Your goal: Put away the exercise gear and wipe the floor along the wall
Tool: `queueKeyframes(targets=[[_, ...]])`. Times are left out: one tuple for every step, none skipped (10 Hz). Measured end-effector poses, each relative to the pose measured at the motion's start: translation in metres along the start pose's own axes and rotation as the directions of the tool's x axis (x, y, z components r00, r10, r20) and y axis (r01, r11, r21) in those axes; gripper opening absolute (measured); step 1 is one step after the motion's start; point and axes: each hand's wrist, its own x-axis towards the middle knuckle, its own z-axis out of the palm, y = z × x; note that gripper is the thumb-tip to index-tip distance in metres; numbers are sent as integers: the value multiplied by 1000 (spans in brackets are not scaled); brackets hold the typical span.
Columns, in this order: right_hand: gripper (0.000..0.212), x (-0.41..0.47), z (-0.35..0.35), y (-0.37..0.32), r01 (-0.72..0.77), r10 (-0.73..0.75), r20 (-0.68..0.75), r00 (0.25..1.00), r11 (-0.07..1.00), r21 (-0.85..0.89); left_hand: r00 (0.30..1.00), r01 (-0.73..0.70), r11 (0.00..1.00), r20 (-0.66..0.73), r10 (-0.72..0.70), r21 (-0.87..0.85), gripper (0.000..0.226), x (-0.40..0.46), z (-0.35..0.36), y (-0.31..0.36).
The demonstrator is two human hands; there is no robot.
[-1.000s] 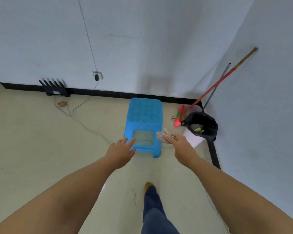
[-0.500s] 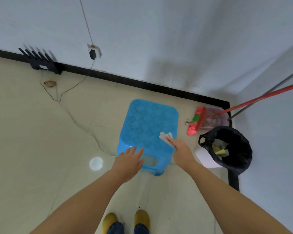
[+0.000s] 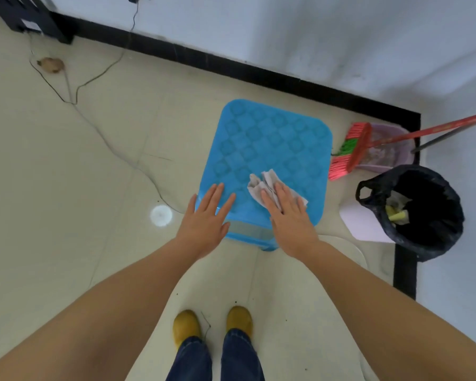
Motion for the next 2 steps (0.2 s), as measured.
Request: queueKeyframes(targets=[[59,8,-27,-1,-6,7,245,969,1000,-7,996,19,999,90,-15,-46,58,0,-23,3],[51,30,-72,-21,-98,77,355,932,994,41,994,105,985,51,-99,-138,56,-5,-64,-3]])
